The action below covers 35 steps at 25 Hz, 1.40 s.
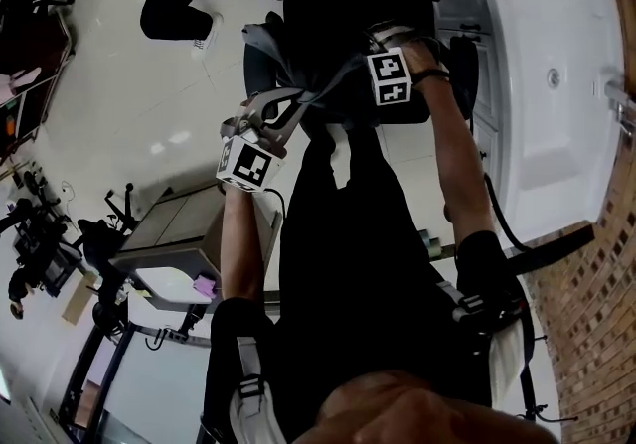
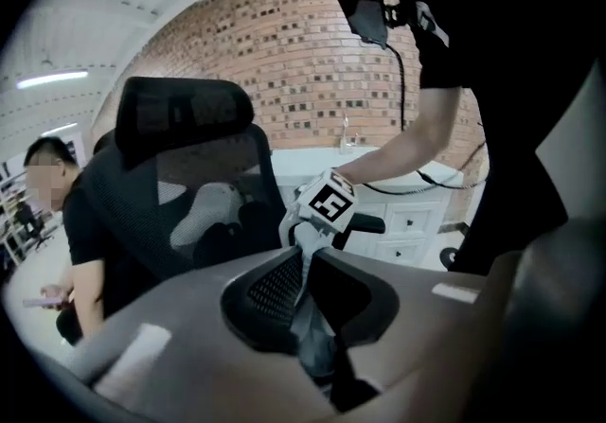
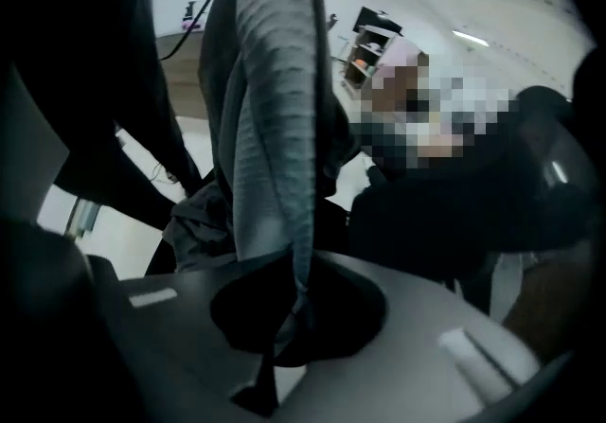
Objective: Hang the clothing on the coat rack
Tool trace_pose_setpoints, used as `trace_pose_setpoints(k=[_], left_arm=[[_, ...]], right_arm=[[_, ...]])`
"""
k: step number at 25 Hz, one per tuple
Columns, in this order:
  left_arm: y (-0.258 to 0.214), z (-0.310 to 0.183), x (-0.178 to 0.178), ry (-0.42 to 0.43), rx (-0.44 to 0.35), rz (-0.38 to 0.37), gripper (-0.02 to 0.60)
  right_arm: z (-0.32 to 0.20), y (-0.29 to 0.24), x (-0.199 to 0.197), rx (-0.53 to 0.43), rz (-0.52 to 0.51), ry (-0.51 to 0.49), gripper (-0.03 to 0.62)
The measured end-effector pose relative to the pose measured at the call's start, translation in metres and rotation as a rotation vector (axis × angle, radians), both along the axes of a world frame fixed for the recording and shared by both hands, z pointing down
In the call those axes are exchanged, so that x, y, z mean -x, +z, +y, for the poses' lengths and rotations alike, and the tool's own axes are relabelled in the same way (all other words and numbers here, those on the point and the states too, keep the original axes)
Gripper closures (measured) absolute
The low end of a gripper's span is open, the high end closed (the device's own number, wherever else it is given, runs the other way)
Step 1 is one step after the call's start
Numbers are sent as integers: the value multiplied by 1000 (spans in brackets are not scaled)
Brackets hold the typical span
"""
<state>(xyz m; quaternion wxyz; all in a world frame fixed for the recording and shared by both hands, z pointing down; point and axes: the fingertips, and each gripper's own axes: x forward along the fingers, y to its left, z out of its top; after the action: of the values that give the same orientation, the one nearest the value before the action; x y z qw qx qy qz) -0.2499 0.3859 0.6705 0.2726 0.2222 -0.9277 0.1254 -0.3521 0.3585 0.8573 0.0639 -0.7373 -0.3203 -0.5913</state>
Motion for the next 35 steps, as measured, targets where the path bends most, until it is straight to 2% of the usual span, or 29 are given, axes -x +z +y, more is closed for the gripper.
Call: trace_pose_setpoints(k=[2, 4, 6, 7, 9, 12, 15, 17, 20, 22, 25, 28, 30, 32, 35], left_arm=[[-22, 23, 4, -120, -101, -65, 558], [-56, 46, 11, -254, -226, -128, 558], [-96, 65, 21, -292, -280, -206, 558], [-118, 72, 30, -283, -290, -259, 558], [-165, 85, 51, -256, -323, -354, 558], [-239, 94, 74, -201, -368, -457, 558], [-314, 86, 81, -107, -383, -532, 558], [-364, 76, 79, -21, -424, -587, 558], [-446, 49, 40, 113, -519, -681, 558], [-493, 25, 10, 213, -591, -723, 558], [-517, 6, 17, 367, -659, -734, 558], [-515, 10, 49, 463, -697, -715, 558], [-520, -2, 54, 533, -717, -706, 558], [-544, -53, 27, 656, -750, -704, 558], [-595, -149, -40, 864, -812, -700, 558]], right_arm=[[-6, -51, 25, 112, 31, 213, 583], [-17, -121, 45, 269, 123, 411, 585], [-26, -199, 58, 446, 223, 535, 585], [-29, -236, 64, 527, 248, 569, 585], [-30, -300, 75, 658, 236, 591, 585], [-35, -385, 79, 779, 122, 557, 585], [-53, -462, 70, 864, 24, 544, 585], [-66, -513, 56, 951, -27, 526, 585], [-92, -594, 4, 1060, -86, 522, 585], [-122, -639, -33, 1109, -117, 584, 585], [-150, -667, -42, 1151, -202, 719, 585], [-159, -675, -34, 1171, -259, 825, 585], [-171, -683, -41, 1187, -295, 882, 585], [-198, -702, -67, 1220, -352, 935, 585], [-263, -745, -134, 1292, -472, 1012, 585]])
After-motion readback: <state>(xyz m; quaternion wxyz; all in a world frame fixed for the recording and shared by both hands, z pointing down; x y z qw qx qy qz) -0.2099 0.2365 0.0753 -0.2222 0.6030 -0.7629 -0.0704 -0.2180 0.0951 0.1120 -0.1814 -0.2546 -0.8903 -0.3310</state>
